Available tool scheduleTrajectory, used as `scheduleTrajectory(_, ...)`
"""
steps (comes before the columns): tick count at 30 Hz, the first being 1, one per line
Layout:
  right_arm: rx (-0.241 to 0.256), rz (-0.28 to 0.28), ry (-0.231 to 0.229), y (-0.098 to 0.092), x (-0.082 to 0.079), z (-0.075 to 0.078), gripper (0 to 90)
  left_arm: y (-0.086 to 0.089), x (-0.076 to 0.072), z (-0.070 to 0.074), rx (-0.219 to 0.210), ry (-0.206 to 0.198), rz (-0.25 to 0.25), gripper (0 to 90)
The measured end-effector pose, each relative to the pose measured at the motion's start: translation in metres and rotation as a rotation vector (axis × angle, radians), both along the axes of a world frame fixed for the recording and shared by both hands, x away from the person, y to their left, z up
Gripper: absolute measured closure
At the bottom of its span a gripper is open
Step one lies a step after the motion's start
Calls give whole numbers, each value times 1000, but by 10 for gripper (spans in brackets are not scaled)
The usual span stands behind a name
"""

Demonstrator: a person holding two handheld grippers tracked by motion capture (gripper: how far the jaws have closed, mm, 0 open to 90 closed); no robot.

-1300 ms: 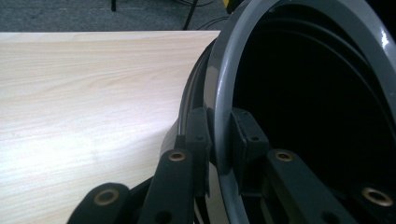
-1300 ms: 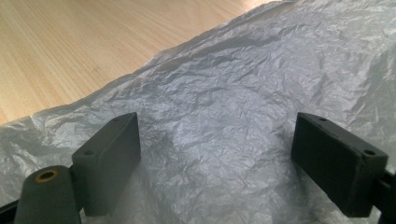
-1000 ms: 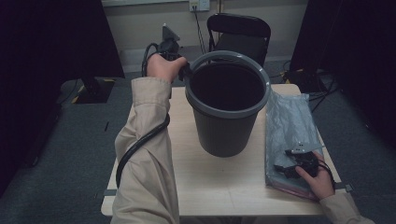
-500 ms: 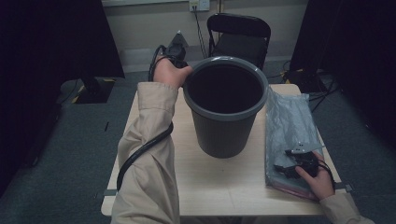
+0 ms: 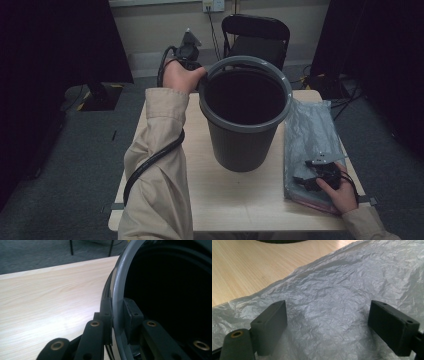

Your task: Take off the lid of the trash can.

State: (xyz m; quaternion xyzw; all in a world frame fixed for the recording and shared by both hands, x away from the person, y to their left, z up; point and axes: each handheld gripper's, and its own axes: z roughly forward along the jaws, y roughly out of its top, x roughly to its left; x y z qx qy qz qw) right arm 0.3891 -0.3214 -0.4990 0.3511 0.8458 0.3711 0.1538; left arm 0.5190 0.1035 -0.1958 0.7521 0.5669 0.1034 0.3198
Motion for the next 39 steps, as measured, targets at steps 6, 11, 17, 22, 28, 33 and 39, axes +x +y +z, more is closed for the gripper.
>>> scheduleTrajectory(6, 0, -1, 1, 0, 0, 0, 150, 3, 6, -9, -55, 30, 4, 793)
scheduleTrajectory(11, 0, -1, 0, 0, 0, 0, 150, 1, 8, -12, -88, 30, -3, 793)
scheduleTrajectory(17, 1, -3, 1, 0, 0, 0, 150, -7, 8, -5, -76, 7, -2, 791)
scheduleTrajectory(22, 1, -2, 1, 0, 0, 0, 150, -4, 3, 3, -86, 2, 2, 786)
scheduleTrajectory(28, 1, -3, 1, 0, 0, 0, 150, 5, -3, 12, -116, -22, 24, 784)
scheduleTrajectory(33, 1, -3, 1, 0, 0, 0, 150, 16, -3, 9, -89, -13, 66, 783)
scheduleTrajectory(39, 2, -2, 2, 0, 0, 0, 150, 30, -4, 5, -96, 10, 104, 782)
